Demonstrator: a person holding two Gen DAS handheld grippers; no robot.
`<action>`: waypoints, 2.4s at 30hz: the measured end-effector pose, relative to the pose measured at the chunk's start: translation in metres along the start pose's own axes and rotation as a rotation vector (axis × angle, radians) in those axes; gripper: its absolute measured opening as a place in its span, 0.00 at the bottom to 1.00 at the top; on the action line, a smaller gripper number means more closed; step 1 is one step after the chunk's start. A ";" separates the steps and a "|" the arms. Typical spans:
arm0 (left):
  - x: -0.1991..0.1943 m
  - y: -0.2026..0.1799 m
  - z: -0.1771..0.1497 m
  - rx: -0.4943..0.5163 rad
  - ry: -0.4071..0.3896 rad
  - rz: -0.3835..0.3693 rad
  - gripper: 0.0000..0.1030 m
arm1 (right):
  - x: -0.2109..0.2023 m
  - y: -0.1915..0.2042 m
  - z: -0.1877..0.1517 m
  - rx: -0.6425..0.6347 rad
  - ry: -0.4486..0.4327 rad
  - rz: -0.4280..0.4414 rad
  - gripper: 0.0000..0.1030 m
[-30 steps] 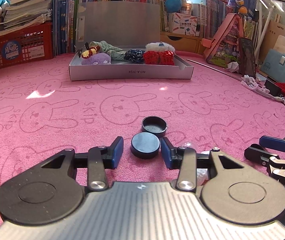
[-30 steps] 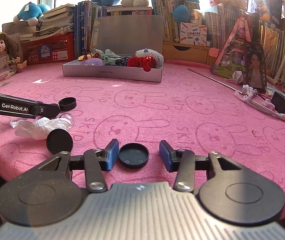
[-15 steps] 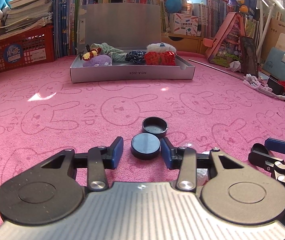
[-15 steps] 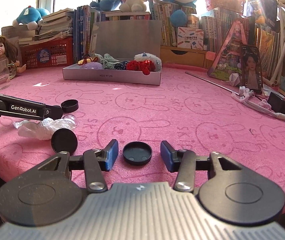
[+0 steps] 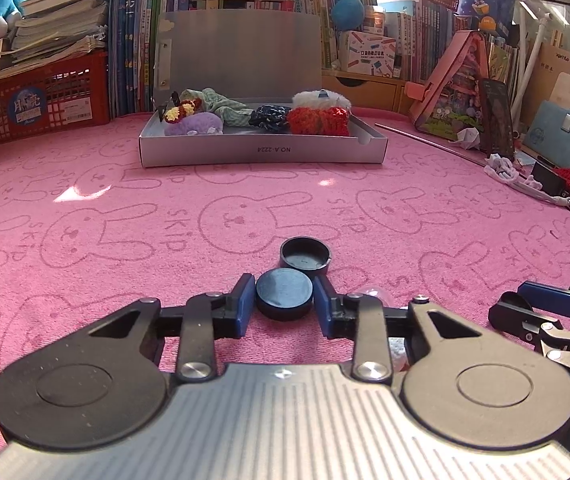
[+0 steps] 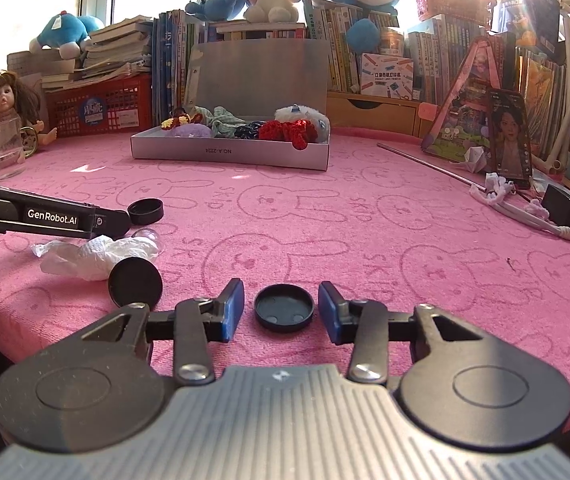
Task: Organize objects
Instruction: 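Close the left tool on a black lid while the right tool closes on another lid, then carry both black lids over the white box with both tools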
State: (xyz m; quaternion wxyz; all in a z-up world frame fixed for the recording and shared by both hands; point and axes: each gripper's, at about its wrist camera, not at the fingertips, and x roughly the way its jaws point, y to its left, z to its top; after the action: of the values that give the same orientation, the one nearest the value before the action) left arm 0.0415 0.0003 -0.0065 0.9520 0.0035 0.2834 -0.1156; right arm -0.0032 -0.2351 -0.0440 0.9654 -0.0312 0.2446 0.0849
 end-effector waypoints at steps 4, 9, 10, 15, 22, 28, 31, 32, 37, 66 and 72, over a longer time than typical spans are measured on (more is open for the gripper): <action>-0.001 -0.001 0.001 -0.004 -0.003 -0.002 0.36 | 0.001 -0.001 0.001 0.015 0.003 0.001 0.36; -0.004 -0.002 0.004 0.008 -0.015 -0.003 0.36 | 0.001 -0.001 0.005 0.020 -0.008 0.000 0.36; -0.005 -0.002 0.005 0.006 -0.017 -0.004 0.36 | 0.001 -0.001 0.006 0.019 -0.010 0.001 0.36; -0.006 0.000 0.012 -0.008 -0.022 -0.016 0.36 | 0.004 -0.002 0.016 0.027 -0.018 0.006 0.36; -0.004 0.006 0.030 -0.015 -0.040 -0.010 0.36 | 0.018 -0.007 0.037 0.050 -0.029 0.008 0.36; 0.001 0.017 0.054 -0.033 -0.064 -0.005 0.36 | 0.036 -0.011 0.066 0.056 -0.030 0.010 0.36; 0.005 0.022 0.065 -0.035 -0.077 -0.001 0.36 | 0.048 -0.014 0.081 0.062 -0.024 0.014 0.36; 0.007 0.023 0.070 -0.035 -0.082 0.002 0.36 | 0.053 -0.016 0.087 0.067 -0.020 0.015 0.36; 0.020 0.034 0.092 -0.051 -0.103 0.011 0.36 | 0.078 -0.024 0.112 0.104 -0.002 0.030 0.36; 0.148 0.085 0.165 -0.148 -0.054 0.058 0.36 | 0.236 -0.056 0.184 0.370 0.198 0.137 0.36; 0.168 0.089 0.164 -0.134 -0.030 0.075 0.36 | 0.256 -0.056 0.180 0.360 0.222 0.102 0.36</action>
State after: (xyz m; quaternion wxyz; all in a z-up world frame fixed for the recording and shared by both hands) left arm 0.2859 0.0387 0.0352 0.9579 -0.0511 0.2760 -0.0608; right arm 0.3131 -0.2339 -0.0068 0.9169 0.1451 0.3620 0.0846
